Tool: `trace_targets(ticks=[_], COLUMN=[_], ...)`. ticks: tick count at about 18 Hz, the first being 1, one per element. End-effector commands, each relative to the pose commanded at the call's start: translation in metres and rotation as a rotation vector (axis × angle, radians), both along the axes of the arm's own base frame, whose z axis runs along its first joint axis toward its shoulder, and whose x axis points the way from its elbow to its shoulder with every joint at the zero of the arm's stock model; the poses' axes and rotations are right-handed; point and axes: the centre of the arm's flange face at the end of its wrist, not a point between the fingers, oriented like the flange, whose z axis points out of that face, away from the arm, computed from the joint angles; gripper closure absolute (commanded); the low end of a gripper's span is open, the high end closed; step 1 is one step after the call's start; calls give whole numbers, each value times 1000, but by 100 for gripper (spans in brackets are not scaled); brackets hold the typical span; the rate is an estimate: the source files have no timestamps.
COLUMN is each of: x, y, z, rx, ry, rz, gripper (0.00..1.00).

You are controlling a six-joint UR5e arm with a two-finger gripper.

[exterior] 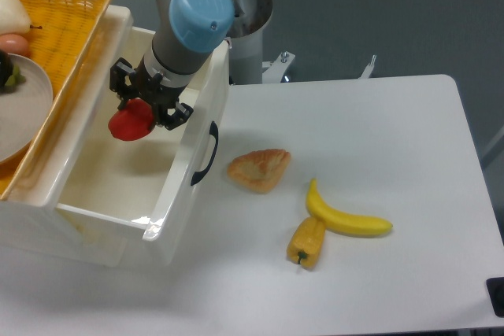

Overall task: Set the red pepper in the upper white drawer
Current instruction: 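Lower the red pepper slowly into the drawer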

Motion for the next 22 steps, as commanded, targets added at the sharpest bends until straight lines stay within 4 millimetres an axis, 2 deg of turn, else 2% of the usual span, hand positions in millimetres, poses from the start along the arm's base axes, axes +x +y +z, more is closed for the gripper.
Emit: trace_targets(ticks=[22], x=[7], y=[7], z=[-9], rx=[-14], ry=[-9], rz=[-16], gripper=[55])
